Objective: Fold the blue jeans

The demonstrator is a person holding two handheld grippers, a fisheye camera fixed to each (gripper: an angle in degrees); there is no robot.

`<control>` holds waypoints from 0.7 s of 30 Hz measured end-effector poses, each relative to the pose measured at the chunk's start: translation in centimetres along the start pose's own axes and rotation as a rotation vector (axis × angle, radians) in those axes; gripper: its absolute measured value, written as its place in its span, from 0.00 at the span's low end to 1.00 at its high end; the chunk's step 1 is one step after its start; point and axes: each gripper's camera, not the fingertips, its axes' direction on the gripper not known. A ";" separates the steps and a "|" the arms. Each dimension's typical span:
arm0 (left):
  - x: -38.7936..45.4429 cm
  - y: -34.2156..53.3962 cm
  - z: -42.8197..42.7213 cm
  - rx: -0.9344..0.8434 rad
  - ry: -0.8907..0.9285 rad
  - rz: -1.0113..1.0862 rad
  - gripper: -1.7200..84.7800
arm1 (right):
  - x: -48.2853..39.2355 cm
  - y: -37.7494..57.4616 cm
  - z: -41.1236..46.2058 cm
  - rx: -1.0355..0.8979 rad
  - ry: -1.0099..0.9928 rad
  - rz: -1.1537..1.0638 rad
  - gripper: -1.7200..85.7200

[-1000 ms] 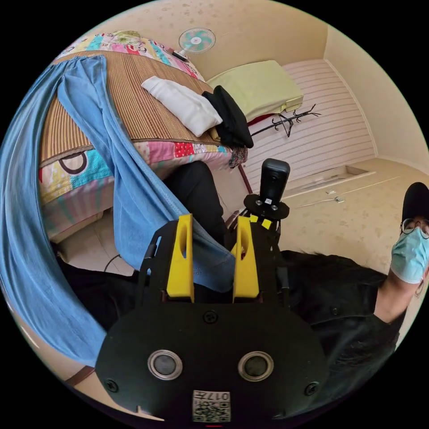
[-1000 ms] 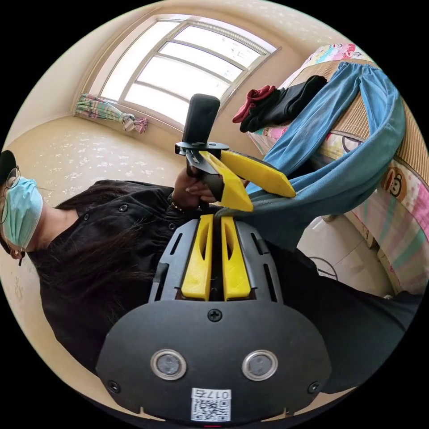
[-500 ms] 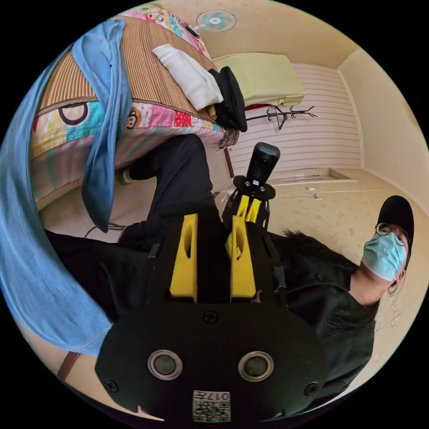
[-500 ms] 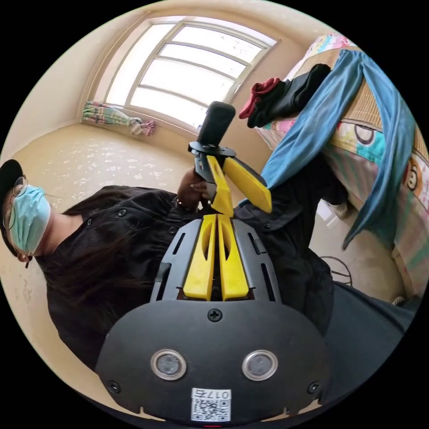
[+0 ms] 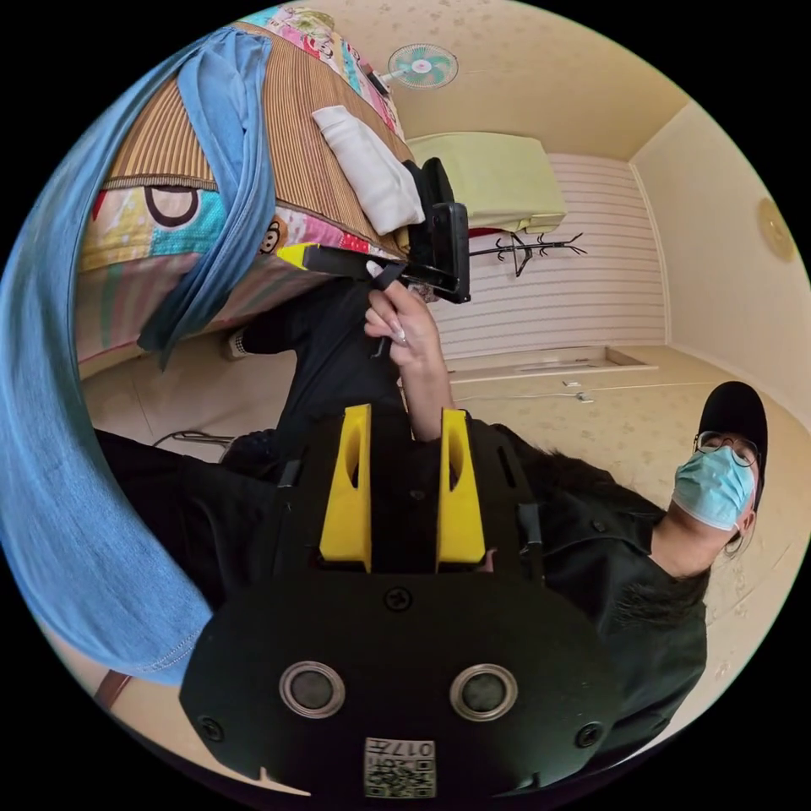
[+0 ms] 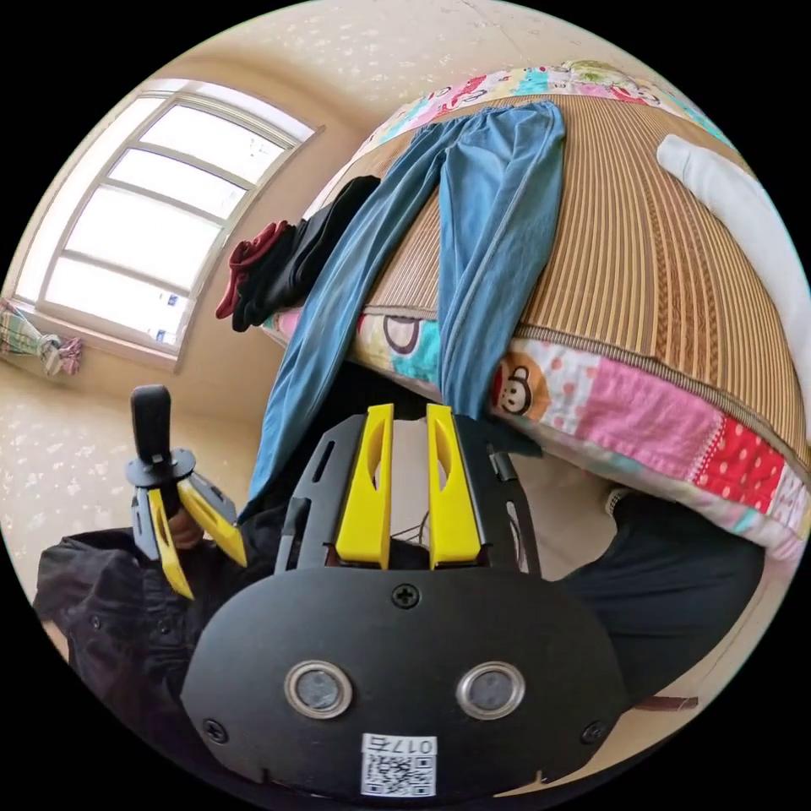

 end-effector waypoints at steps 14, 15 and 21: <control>-5.5 1.2 -5.7 0.182 -0.215 0.050 0.14 | 4.7 0.7 -1.0 0.224 -0.101 0.095 0.04; -6.2 0.3 -5.8 0.171 -0.270 0.058 0.14 | 4.9 0.8 -1.7 0.228 -0.118 0.088 0.04; -9.9 -6.3 -5.4 0.159 -0.453 0.103 0.18 | 7.1 1.5 -6.7 0.274 -0.229 0.051 0.04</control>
